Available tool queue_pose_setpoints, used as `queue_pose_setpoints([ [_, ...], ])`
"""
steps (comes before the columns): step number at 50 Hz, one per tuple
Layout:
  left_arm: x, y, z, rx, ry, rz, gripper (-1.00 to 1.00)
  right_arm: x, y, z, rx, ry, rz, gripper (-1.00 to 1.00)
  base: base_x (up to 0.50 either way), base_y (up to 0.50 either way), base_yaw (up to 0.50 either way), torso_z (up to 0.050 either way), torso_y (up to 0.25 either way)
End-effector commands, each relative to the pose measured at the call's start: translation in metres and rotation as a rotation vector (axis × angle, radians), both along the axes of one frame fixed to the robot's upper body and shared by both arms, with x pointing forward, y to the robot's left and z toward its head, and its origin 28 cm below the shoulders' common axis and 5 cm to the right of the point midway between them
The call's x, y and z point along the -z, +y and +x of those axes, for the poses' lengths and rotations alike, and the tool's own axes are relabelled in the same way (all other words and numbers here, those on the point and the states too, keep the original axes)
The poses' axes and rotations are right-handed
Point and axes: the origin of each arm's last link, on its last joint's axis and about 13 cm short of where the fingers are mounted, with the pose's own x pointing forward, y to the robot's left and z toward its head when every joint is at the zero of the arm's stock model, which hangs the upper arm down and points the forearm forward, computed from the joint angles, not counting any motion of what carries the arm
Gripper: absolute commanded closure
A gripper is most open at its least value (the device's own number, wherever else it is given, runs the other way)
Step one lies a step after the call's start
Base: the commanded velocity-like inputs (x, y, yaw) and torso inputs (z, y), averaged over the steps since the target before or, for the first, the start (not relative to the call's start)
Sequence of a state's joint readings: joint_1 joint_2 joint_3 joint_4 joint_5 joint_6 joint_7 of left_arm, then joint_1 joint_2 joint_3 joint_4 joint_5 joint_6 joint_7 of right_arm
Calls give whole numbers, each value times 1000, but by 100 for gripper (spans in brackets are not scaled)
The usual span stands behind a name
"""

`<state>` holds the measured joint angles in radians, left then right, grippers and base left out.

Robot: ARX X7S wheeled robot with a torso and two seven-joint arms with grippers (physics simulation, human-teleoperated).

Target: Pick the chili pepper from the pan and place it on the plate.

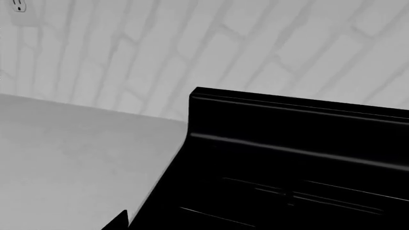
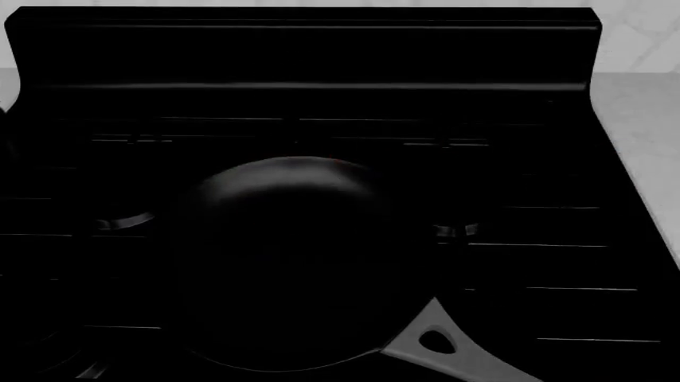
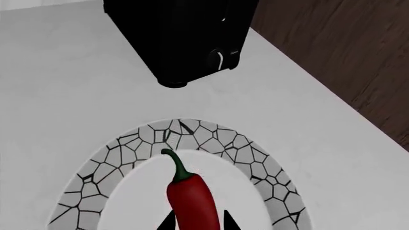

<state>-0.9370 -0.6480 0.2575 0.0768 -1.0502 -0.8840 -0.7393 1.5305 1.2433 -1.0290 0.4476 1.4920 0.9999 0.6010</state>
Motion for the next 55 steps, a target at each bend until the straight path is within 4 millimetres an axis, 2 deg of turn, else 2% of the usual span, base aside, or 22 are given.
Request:
queue_pose_setpoints([
  [1,-1,0,2,1,-21,-18,-100,5,3,7,-23,-8,6,100,0,0,0,0,0],
  [55,-2,3,1,-12,-23,-26,-100,45,2,22,-29,46,57,100,0,0,0,0,0],
])
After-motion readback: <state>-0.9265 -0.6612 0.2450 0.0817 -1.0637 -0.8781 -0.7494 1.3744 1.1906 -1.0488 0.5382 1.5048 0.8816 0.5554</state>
